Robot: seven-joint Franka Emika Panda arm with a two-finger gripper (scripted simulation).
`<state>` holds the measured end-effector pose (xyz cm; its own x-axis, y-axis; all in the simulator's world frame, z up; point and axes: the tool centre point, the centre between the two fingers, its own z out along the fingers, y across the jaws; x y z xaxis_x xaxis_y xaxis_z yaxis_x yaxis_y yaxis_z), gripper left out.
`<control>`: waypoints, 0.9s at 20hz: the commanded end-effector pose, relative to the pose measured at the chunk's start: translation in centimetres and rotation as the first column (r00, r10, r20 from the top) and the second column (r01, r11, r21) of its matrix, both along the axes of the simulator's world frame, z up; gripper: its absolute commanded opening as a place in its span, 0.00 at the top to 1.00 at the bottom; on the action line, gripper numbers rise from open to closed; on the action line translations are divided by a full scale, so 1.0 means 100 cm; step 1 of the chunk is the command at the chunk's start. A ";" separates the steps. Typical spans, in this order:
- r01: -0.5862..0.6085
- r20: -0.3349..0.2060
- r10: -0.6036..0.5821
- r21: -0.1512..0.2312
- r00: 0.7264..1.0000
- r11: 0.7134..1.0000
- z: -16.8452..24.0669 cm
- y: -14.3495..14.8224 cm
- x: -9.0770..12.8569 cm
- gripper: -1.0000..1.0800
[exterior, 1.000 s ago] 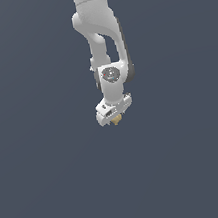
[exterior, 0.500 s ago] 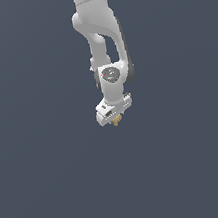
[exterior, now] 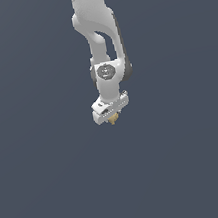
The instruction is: Pick up the object and move it to a goal position.
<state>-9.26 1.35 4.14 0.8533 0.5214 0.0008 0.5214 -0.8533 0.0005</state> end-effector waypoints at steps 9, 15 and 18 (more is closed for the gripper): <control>0.001 0.000 -0.001 0.000 1.000 1.000 0.049 -0.068 -0.018 1.00; 0.001 0.000 -0.001 0.001 1.000 1.000 0.088 -0.121 -0.031 1.00; 0.001 0.000 -0.001 0.002 1.000 1.000 0.105 -0.143 -0.036 1.00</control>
<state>-12.58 -11.85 13.77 0.8544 0.5196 0.0018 0.5196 -0.8544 0.0000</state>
